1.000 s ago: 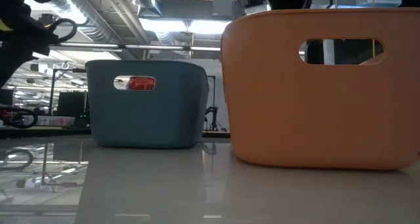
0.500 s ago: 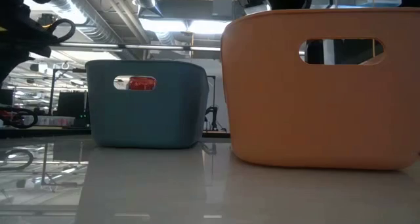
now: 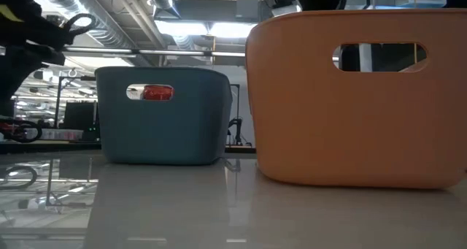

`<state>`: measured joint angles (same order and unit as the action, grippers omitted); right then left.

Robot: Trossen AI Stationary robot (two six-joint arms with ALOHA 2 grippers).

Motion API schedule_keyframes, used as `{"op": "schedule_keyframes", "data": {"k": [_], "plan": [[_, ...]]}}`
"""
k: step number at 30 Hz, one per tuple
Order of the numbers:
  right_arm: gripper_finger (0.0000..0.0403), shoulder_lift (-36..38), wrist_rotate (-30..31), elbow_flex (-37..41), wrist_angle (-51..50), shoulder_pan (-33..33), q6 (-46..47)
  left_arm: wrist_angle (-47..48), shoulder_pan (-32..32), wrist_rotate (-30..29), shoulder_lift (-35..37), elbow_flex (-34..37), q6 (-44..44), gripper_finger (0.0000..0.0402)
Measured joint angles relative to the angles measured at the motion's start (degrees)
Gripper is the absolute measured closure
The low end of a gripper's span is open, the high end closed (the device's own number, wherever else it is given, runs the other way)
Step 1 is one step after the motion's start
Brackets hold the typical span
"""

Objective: Sort soda cans
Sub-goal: Put the top red soda can into the orange bin

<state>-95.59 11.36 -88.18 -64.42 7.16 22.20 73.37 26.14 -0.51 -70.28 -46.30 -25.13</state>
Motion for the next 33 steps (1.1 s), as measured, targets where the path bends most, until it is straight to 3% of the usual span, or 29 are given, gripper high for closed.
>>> {"op": "schedule_keyframes", "data": {"k": [6, 10, 18, 28, 33], "plan": [[0.0036, 0.0, 0.0, 0.0, 0.0, 0.0, -0.1, -2.6, -0.8, 0.3, -0.1, -1.7, 2.0, 0.0179], [0.0036, 0.0, 0.0, 0.0, -0.1, 0.0, -0.1, 1.5, -0.8, -0.1, -0.1, -1.7, 2.6, 0.0192], [0.0036, 0.0, -0.4, 0.0, 0.0, 0.0, -1.0, 0.4, -0.8, -0.3, -0.1, -1.7, 0.0, 0.0196], [0.0036, 0.0, -0.6, 0.0, 0.0, 0.0, -1.1, 2.4, -2.3, -0.3, 0.1, -5.4, -1.7, 0.0124], [0.0036, 0.0, -1.5, 0.0, 0.0, 0.0, -1.1, 4.5, -2.7, -1.7, 3.4, -6.9, -4.9, 0.0085]]}}
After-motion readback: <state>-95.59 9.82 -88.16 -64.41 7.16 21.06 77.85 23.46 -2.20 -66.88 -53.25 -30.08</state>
